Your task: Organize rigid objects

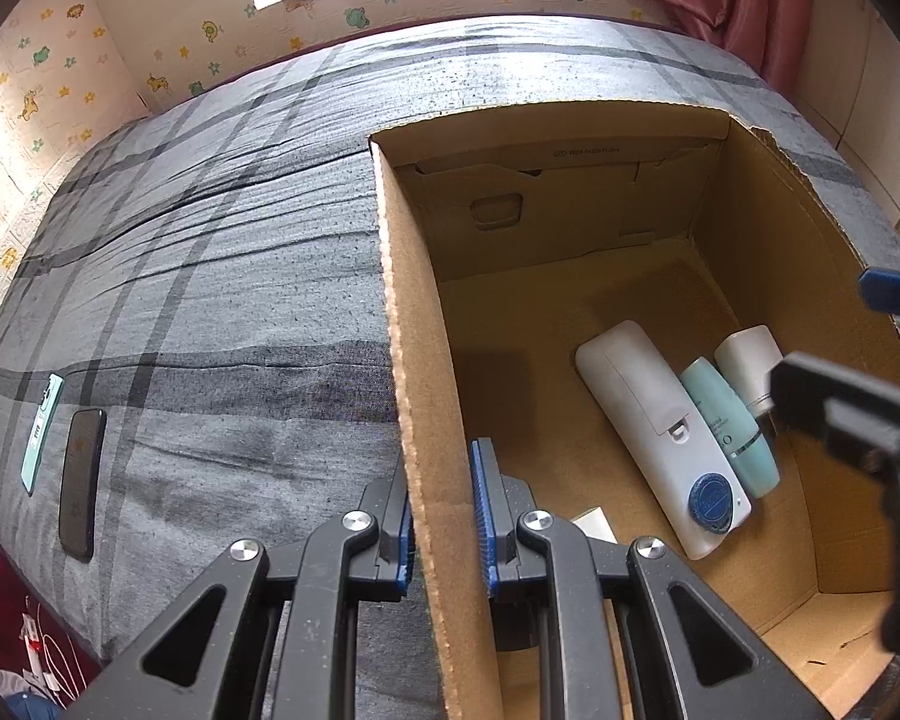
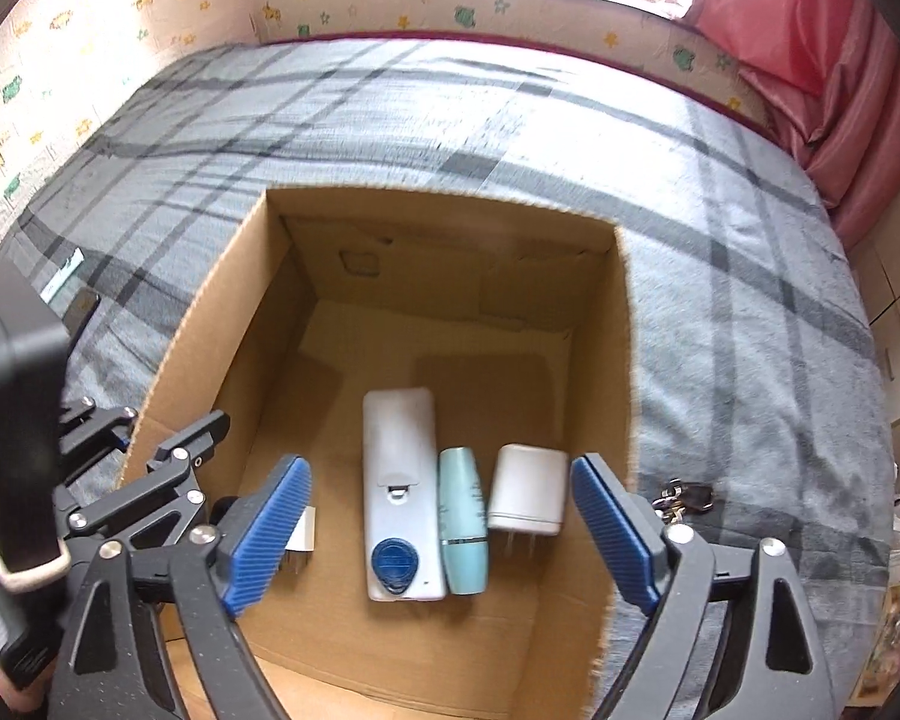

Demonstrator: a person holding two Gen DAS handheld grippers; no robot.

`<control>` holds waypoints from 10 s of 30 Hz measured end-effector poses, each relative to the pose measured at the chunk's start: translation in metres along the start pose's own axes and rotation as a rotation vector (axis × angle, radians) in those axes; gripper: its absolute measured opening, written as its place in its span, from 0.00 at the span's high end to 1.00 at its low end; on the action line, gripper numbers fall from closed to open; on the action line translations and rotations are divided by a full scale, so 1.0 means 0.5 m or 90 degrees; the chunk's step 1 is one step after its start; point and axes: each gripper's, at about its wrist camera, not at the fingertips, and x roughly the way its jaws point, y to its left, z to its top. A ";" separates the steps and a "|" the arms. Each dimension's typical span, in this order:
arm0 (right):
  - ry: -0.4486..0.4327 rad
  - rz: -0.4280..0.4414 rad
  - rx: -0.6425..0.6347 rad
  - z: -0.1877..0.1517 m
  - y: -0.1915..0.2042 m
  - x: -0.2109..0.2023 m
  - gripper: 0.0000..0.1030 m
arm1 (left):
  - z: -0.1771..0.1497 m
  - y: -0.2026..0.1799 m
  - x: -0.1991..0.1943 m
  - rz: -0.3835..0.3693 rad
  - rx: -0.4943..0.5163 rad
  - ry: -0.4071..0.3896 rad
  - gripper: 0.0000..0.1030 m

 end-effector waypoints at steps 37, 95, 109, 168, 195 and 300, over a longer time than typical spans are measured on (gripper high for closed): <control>-0.066 -0.078 0.168 -0.155 -0.315 -0.027 0.00 | -0.004 0.000 0.003 0.002 0.003 -0.001 0.83; 0.043 -0.128 0.151 -0.151 -0.307 0.173 0.79 | -0.005 -0.001 -0.004 0.003 0.003 -0.006 0.83; 0.019 -0.102 0.180 -0.166 -0.311 0.078 0.79 | -0.005 -0.005 -0.007 0.005 0.004 -0.007 0.83; -0.089 0.032 0.036 -0.010 -0.046 -0.125 0.80 | -0.006 0.006 0.001 -0.005 -0.002 -0.006 0.83; 0.066 0.019 -0.004 -0.033 0.034 0.088 0.79 | -0.008 0.006 0.003 -0.008 -0.003 -0.006 0.83; -0.119 -0.065 0.101 -0.192 -0.067 -0.381 0.02 | -0.109 -0.074 -0.385 -0.046 0.012 -0.100 0.00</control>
